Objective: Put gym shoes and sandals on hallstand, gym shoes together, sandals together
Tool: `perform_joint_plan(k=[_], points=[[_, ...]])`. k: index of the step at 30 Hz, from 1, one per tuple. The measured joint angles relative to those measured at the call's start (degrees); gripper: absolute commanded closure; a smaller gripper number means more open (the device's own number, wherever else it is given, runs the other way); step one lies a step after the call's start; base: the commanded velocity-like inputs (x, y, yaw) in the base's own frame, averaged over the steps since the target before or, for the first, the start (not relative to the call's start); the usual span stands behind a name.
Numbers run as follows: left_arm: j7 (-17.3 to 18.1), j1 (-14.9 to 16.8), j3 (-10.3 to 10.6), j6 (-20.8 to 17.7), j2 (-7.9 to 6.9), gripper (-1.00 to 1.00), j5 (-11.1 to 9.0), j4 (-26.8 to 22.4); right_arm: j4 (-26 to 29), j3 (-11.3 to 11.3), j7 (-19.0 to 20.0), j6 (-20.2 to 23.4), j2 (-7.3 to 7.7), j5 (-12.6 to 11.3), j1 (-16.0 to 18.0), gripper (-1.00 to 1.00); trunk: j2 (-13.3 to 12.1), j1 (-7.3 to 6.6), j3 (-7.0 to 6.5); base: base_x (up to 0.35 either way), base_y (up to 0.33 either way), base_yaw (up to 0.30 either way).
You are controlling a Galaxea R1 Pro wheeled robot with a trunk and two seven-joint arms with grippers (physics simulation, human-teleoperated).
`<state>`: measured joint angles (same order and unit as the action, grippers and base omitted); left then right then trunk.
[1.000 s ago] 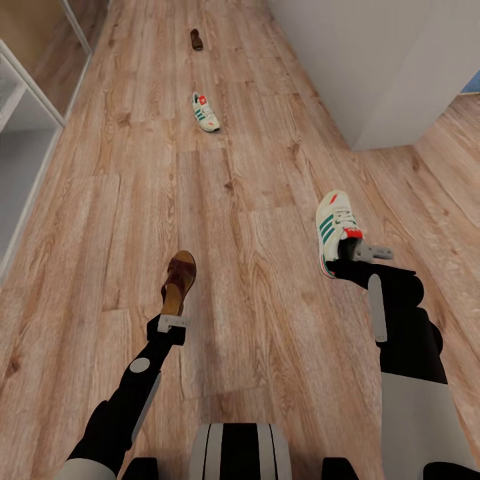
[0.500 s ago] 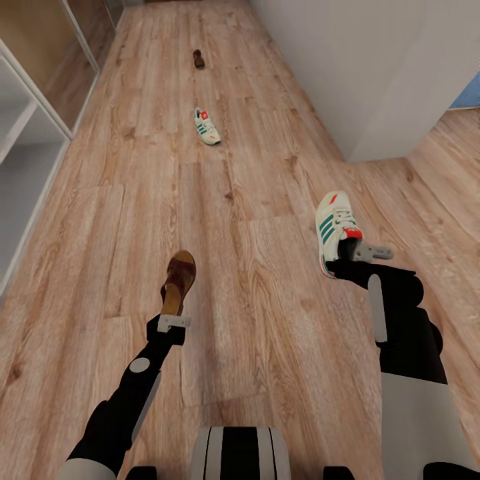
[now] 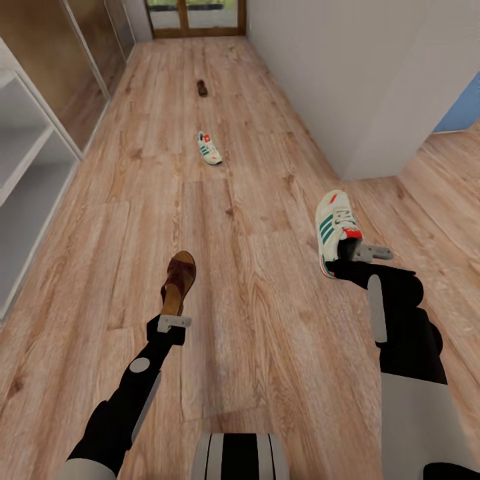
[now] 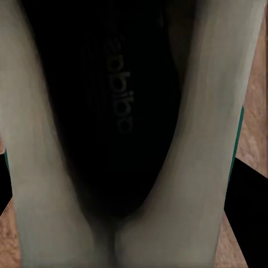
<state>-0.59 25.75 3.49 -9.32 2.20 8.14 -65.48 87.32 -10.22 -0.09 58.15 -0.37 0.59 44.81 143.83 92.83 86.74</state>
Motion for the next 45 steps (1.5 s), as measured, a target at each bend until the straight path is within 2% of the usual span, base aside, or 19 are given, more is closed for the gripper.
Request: perform_joint_plan(k=[2,8,10,13,21,26,29,32,36,38,40,45], points=[[0.0,0.0,0.0,0.0,0.0,1.0,-0.02,-0.01,-0.03,0.0,0.0,-0.9,-0.01,0.01,-0.01,1.0,-0.03,-0.05,-0.63,0.0,0.0,0.0],[0.01,0.0,0.0,0.0,0.04,1.0,-0.03,0.0,-0.11,0.0,0.0,-13.01,-0.03,0.14,-0.07,1.0,-0.11,-0.21,-2.52,0.0,0.0,0.0],[0.01,0.0,0.0,0.0,0.06,1.0,-0.04,-0.03,-0.11,-0.01,0.0,-15.31,-0.03,0.14,-0.09,1.0,-0.13,-0.26,-3.15,0.0,0.0,0.0],[0.01,0.0,0.0,0.0,0.07,1.0,-0.05,-0.03,-0.14,-0.01,0.0,-17.05,-0.03,0.14,-0.1,1.0,-0.17,-0.34,-4.1,0.0,0.0,0.0],[0.01,0.0,0.0,0.0,0.07,1.0,-0.21,-0.08,-0.18,-0.01,0.0,-17.9,-0.03,0.07,-0.15,1.0,-0.28,-0.54,-6.62,0.0,0.0,0.0],[0.01,0.0,0.0,0.0,0.06,1.0,-2.39,-0.09,-0.19,0.0,0.03,-17.96,-0.03,0.07,-0.19,1.0,-0.35,-0.67,-8.2,0.0,0.0,0.0],[0.01,0.0,0.01,-0.03,0.03,1.0,-2.78,-0.8,-0.62,0.0,0.12,-18.04,-0.03,0.07,-0.19,1.0,-0.39,-0.75,-9.15,0.0,0.0,0.0],[0.01,0.0,-0.01,-0.11,0.02,1.0,-2.96,-2.62,-3.73,0.0,0.05,-18.43,-0.03,0.14,-0.46,1.0,-0.43,-0.82,-10.09,0.0,0.0,0.0],[-0.05,0.0,0.0,-0.22,0.05,1.0,-3.43,-3.69,-7.93,0.0,0.01,-22.47,-0.03,0.02,-0.87,1.0,-0.48,-0.93,-11.35,0.0,0.0,0.0],[-0.06,0.0,0.0,-0.56,0.07,1.0,-4.2,-4.13,-8.84,0.01,0.06,-25.64,-0.03,-0.12,-0.95,1.0,-0.51,-0.98,-11.98,0.0,0.0,0.0],[-0.07,0.0,0.01,-2.08,0.14,1.0,-5.99,-6.04,-10.52,0.01,0.13,-30.02,-0.03,-0.16,-1.03,1.0,-0.54,-1.03,-12.62,0.0,0.0,0.0],[-0.08,-0.01,0.1,-4.58,0.17,1.0,-7.38,-8.88,-11.99,0.01,0.15,-32.35,-0.03,-0.21,-1.06,1.0,-0.65,-1.18,-14.19,0.0,0.0,0.0]])
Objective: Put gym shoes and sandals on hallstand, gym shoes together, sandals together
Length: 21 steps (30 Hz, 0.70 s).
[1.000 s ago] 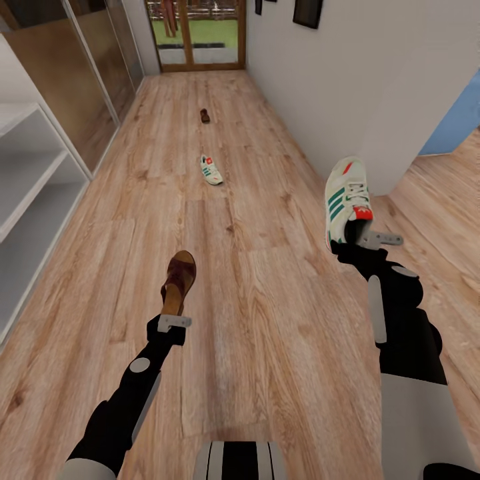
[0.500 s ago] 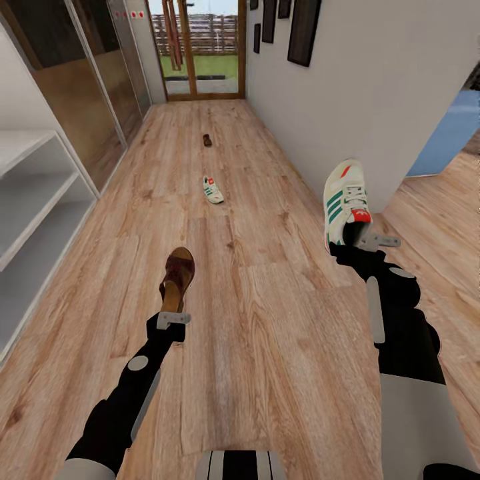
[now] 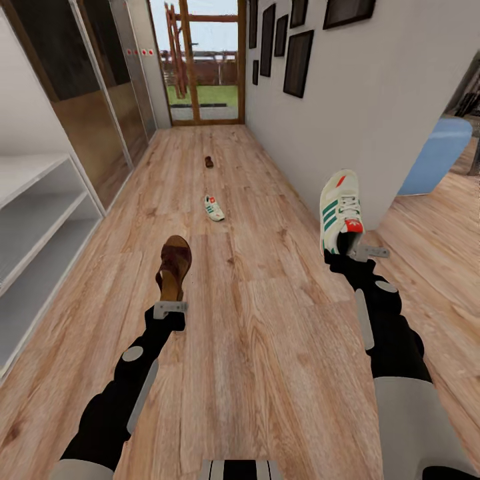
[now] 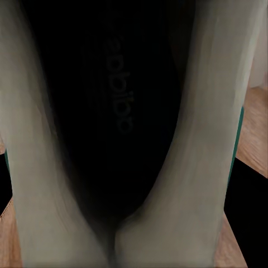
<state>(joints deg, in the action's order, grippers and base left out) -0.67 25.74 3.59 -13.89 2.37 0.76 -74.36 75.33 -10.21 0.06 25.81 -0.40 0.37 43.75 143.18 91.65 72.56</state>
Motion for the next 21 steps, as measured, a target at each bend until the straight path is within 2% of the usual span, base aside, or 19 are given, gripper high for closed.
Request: perform_joint_plan(k=[19,21], points=[[0.0,0.0,0.01,-0.43,-0.08,1.0,-0.22,-0.87,-2.19,0.09,-0.01,-0.36,0.0,0.19,-0.01,1.0,-7.61,-4.17,-5.19,0.0,0.0,0.0],[0.0,-0.01,0.0,-0.43,-0.08,1.0,-0.22,-0.87,-2.19,0.09,0.0,-0.36,0.0,0.19,-0.01,1.0,-7.63,-4.17,-5.38,0.0,0.0,0.0]])
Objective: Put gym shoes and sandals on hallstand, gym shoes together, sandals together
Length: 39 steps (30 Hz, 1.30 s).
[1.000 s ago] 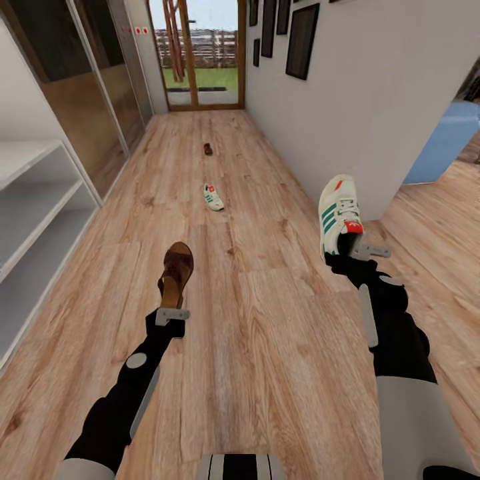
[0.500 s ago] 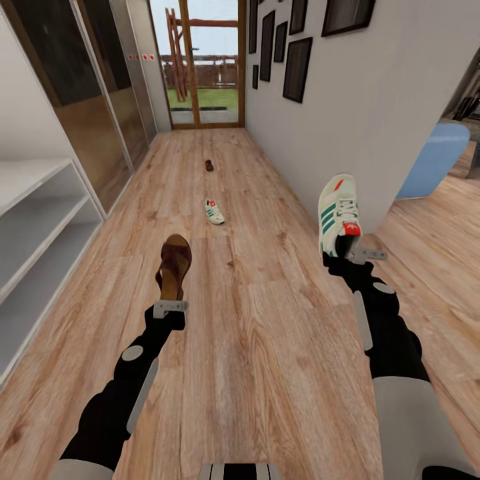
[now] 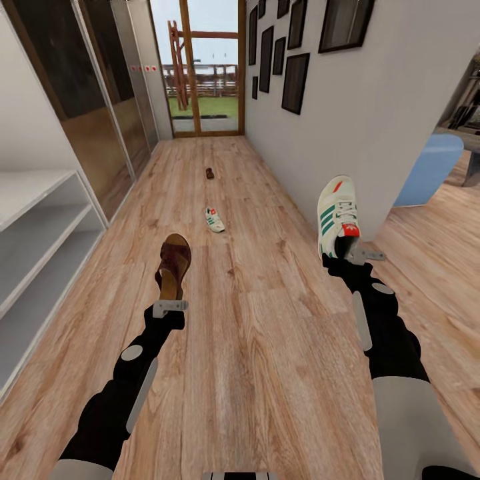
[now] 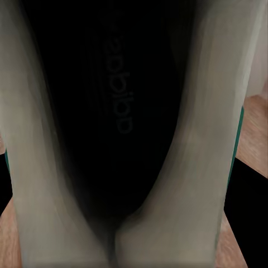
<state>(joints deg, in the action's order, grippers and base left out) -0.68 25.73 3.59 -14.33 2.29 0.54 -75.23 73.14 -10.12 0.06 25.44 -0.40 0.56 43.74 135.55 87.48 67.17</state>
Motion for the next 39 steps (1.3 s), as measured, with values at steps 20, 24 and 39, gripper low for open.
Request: perform_joint_plan(k=[20,24,39], points=[[0.03,0.0,0.08,0.0,0.0,1.0,-0.01,0.01,-0.04,0.0,-0.07,0.0,0.0,-0.04,0.0,1.0,3.99,2.19,0.58,0.0,0.0,0.0],[0.0,0.0,0.08,0.0,0.0,1.0,0.0,0.03,-0.07,0.0,-0.08,0.0,0.0,-0.01,0.0,1.0,5.6,3.07,0.92,0.0,0.0,0.0],[0.0,0.0,0.08,0.01,0.0,1.0,0.0,-0.01,-0.09,0.0,-0.06,0.0,0.0,-0.04,0.0,1.0,7.71,4.28,1.08,0.0,0.0,0.0]])
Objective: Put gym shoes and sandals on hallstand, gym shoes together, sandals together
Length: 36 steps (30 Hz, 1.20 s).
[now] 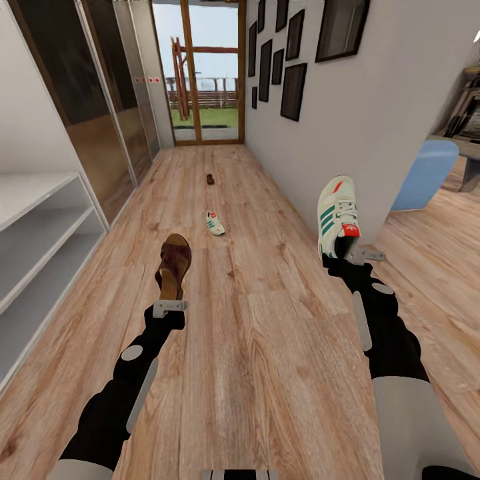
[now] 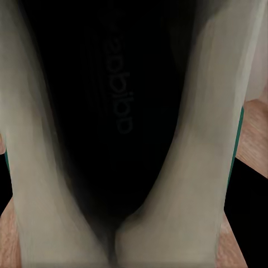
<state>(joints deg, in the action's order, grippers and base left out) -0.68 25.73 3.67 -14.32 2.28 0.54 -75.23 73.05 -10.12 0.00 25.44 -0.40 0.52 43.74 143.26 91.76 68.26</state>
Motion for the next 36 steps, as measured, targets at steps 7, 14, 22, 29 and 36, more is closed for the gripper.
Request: perform_joint_plan(k=[7,14,22,29,36], points=[[0.02,0.0,0.0,0.05,0.0,1.0,0.0,0.01,0.0,0.0,0.02,-0.03,0.0,0.02,0.0,1.0,0.0,0.0,-0.65,0.0,0.0,0.0],[0.02,0.0,0.08,0.09,0.05,1.0,-0.05,0.01,-0.28,0.0,-0.06,-0.14,0.0,0.18,0.0,1.0,0.0,-0.02,-1.31,0.1,-0.086,0.0],[0.0,0.0,0.09,0.02,0.08,1.0,-0.08,0.02,-0.92,-0.01,-0.08,-0.15,0.0,0.27,0.0,1.0,0.0,-0.02,-1.94,0.229,-0.234,0.0],[0.0,-0.01,0.09,0.02,0.08,1.0,-0.09,0.05,-0.98,0.0,-0.09,-0.16,-0.01,0.28,0.01,1.0,0.0,-0.02,-2.1,0.258,-0.27,0.066],[0.02,-0.01,0.08,0.0,0.08,1.0,-0.09,0.01,-0.99,0.0,-0.1,-0.17,-0.01,0.29,0.01,1.0,0.0,-0.02,-2.5,0.24,-0.245,0.194]])
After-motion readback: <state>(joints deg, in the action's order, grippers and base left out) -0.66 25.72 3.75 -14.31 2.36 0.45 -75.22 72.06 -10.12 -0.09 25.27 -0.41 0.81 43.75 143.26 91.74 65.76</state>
